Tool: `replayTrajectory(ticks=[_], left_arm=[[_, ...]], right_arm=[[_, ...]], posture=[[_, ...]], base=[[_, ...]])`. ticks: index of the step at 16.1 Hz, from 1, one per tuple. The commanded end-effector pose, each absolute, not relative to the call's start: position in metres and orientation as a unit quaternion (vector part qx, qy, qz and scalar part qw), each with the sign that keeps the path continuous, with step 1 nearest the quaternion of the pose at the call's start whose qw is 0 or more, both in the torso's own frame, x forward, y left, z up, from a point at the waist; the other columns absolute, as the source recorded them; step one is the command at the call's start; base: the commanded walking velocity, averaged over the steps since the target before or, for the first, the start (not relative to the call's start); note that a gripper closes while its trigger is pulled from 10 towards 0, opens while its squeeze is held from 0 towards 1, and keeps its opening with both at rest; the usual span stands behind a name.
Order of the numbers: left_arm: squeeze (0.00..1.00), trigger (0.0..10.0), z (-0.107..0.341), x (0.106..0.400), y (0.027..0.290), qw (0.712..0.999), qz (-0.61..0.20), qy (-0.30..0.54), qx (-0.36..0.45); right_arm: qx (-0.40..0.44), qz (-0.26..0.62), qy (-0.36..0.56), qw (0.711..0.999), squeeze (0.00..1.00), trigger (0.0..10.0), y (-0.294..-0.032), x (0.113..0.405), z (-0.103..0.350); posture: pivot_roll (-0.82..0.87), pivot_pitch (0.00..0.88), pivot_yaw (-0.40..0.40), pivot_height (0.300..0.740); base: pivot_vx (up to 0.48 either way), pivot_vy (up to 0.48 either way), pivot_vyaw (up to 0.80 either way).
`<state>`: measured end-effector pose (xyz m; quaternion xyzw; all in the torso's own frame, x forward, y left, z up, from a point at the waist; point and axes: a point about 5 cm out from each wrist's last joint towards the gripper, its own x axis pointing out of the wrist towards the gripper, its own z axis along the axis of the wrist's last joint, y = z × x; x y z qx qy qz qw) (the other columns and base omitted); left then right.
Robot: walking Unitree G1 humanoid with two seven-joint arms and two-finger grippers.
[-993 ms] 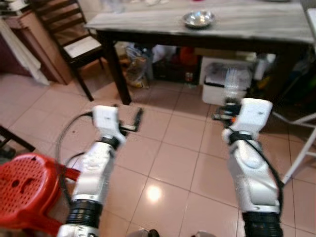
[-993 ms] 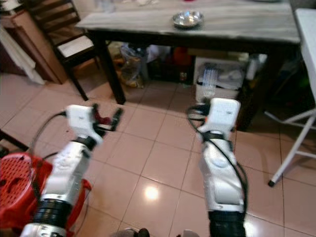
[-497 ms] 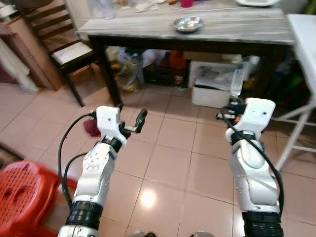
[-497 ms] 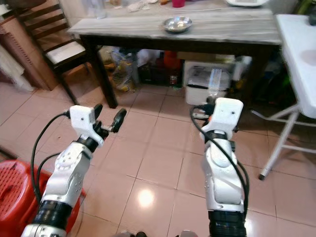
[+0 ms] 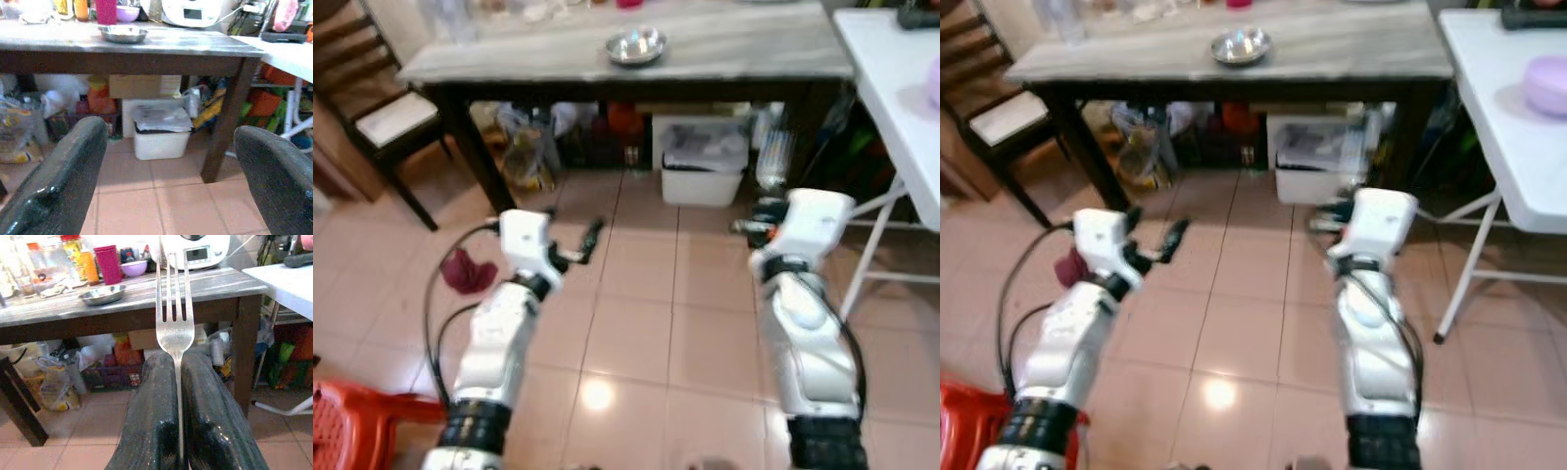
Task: Setting the table
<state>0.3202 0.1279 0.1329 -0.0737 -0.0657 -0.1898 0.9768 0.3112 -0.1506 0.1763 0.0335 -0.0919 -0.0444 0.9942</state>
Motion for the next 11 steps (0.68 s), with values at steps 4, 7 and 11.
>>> replayTrajectory(ticks=[4, 7, 11], left_arm=[[0.00, 10.0, 0.1338, 0.3167, 0.1175, 0.974, -0.203, -0.069, -0.080], [0.00, 10.0, 0.1331, 0.3156, 0.1155, 0.973, -0.207, -0.067, -0.082], [0.00, 10.0, 0.1332, 0.3154, 0.1142, 0.972, -0.210, -0.066, -0.082]], right_arm=[[0.022, -0.045, -0.098, 0.994, 0.00, 10.0, -0.1555, 0.3107, 0.1778], [0.021, -0.043, -0.099, 0.994, 0.00, 10.0, -0.1551, 0.3104, 0.1778], [0.022, -0.044, -0.099, 0.994, 0.00, 10.0, -0.1550, 0.3093, 0.1767]], posture=[[-0.19, 0.118, 0.094, 0.740], [-0.19, 0.122, 0.096, 0.740], [-0.20, 0.125, 0.104, 0.740]], base=[[0.429, 0.000, 0.00], [0.480, 0.000, 0.00], [0.480, 0.000, 0.24]])
